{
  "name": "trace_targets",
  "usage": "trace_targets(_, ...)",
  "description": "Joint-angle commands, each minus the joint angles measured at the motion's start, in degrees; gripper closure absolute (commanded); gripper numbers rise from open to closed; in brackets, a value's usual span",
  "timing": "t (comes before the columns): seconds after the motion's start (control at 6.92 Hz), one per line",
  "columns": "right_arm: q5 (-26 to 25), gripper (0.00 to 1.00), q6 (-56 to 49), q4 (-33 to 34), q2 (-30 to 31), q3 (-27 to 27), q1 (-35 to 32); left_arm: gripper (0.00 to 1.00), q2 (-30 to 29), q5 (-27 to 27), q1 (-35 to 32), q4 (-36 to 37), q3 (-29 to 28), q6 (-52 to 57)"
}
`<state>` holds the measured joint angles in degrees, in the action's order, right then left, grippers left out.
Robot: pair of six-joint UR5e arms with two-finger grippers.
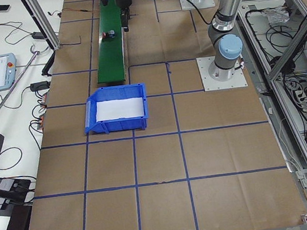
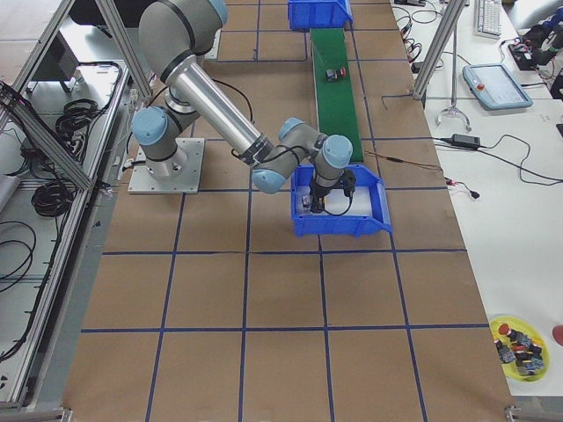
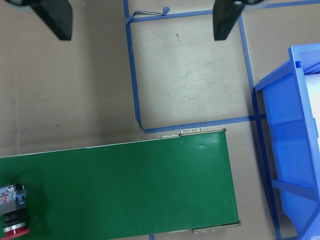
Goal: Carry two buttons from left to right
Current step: 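Release the yellow button in the bin and raise the right gripper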
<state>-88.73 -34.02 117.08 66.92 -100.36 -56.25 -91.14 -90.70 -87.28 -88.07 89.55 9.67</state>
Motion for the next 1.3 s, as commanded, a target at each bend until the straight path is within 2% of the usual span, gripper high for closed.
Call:
trace_targets(0.0,-0.1,0.0,0.4,-3.1,2.0,3.7,-0.4,0.0,0.0,0.0,0.0,0.0,0.0,0.0)
trace_targets(0.14,0.1,0.0,2.2,-10.6,4.5,6.7,-0.7,0.0,0.0,-0.1,0.0,0.0,0.0,0.0)
trace_targets(0.29,-0.3,0.0,6.7,-15.1,5.6,10.7,-2.2,0.0,0.0,-0.1,0.0,0.0,0.0,0.0)
trace_targets(0.58,-0.1,0.0,14.7,-26.4,6.4,20.9,-6.9,0.0,0.0,0.0,0.0,0.0,0.0,0.0)
trace_targets(0.72,0.1,0.0,16.8,-27.6,6.6,23.0,-9.6,0.0,0.0,-0.1,0.0,0.0,0.0,0.0)
trace_targets(0.87,0.7,0.0,19.4,-27.4,7.3,22.9,-12.5,0.0,0.0,-0.1,0.0,0.0,0.0,0.0)
trace_targets(1.16,0.8,0.0,28.5,-25.5,8.9,22.8,-25.4,0.0,0.0,-0.1,-0.1,0.0,0.0,0.0)
